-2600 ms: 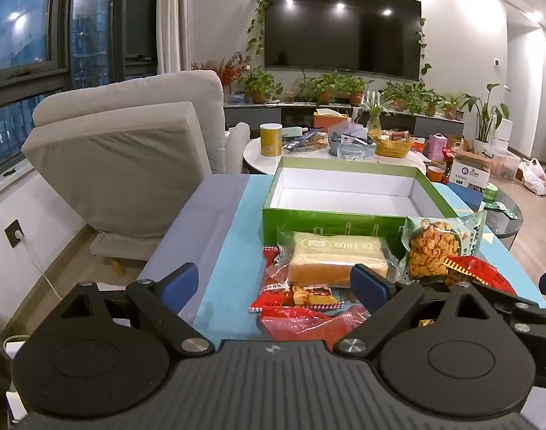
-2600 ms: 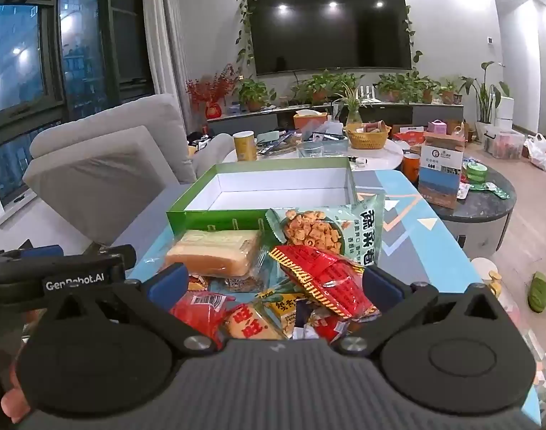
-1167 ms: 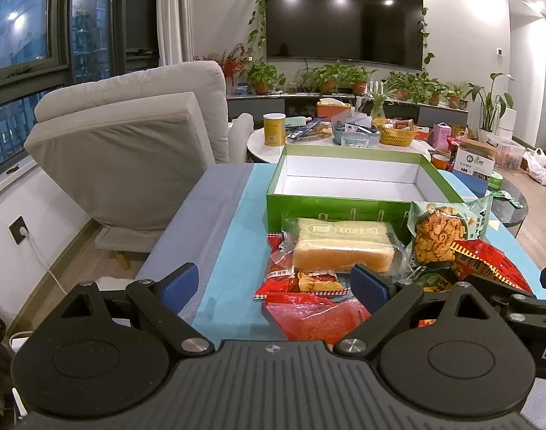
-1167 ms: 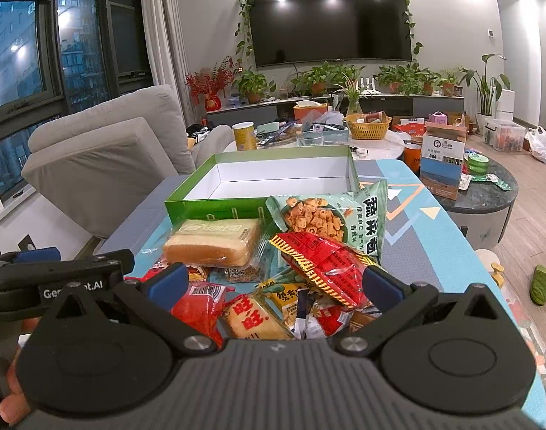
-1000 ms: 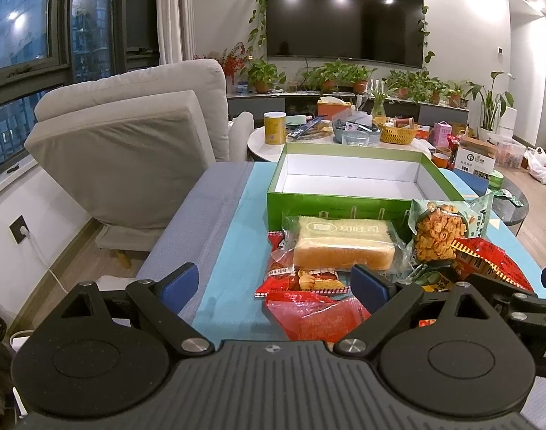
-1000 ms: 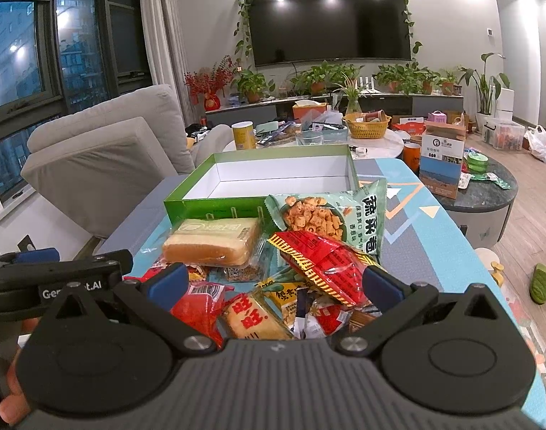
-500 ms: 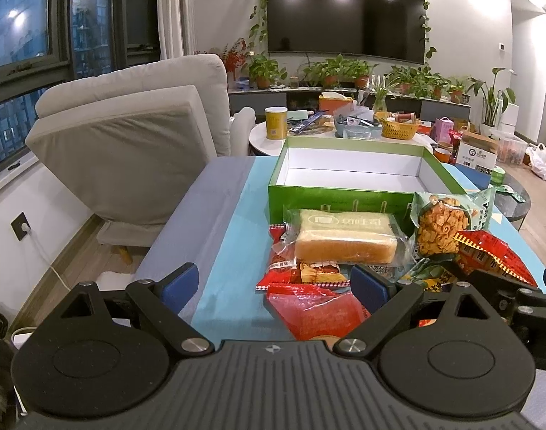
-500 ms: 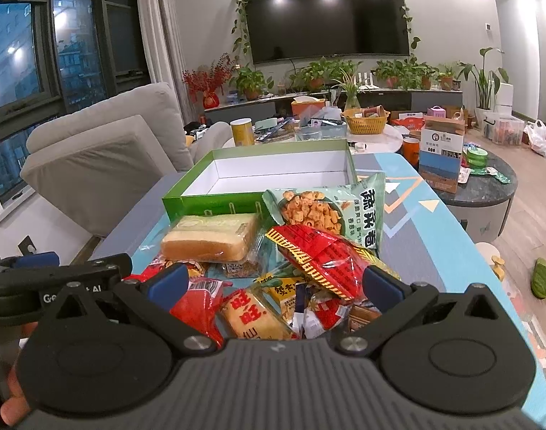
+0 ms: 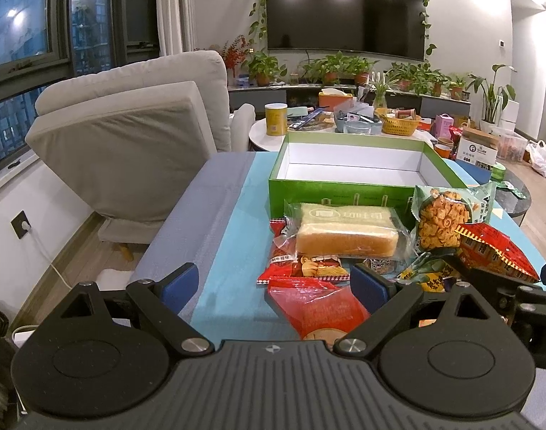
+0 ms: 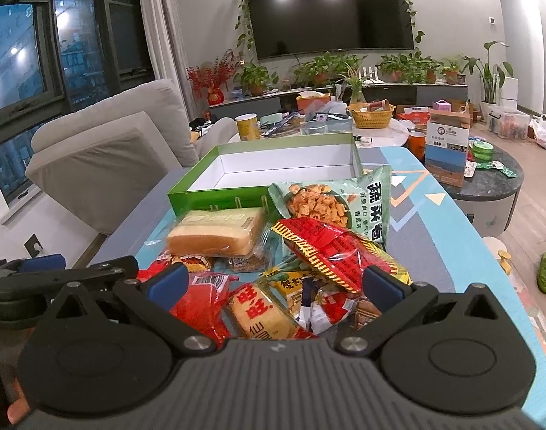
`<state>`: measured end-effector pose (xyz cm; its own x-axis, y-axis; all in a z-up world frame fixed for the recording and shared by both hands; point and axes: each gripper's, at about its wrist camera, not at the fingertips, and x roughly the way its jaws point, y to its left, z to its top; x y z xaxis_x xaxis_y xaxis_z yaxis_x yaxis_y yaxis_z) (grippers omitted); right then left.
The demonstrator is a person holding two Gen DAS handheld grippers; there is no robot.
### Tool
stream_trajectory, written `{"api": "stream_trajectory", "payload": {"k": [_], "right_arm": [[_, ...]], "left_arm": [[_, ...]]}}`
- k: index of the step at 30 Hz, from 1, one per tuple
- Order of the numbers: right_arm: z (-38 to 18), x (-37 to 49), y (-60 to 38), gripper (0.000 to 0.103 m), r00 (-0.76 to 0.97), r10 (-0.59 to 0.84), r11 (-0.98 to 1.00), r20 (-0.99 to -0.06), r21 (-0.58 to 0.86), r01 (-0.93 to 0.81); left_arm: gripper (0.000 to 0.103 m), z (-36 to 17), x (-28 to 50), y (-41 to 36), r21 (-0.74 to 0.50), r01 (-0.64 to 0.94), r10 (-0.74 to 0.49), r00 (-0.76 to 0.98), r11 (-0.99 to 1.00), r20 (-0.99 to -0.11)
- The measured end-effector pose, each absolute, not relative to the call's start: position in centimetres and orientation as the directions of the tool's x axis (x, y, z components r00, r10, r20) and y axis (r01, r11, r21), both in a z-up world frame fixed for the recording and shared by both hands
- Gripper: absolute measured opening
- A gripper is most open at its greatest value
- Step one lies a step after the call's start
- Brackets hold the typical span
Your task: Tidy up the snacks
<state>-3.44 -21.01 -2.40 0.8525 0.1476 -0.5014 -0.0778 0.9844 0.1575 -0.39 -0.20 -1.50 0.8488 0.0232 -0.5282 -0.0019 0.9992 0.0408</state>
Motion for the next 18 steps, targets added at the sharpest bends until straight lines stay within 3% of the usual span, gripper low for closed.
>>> {"api": "stream_trajectory", "payload": {"k": [18], "right_arm": [[-2.28, -3.57, -20.51, 0.047, 0.851, 0.202, 0.975, -0.485, 0.178, -0.130]], "left_arm": [[0.086, -1.80, -0.29, 0.06, 0.026, 0.017, -0.001, 0.843, 1.000, -0.538]]}}
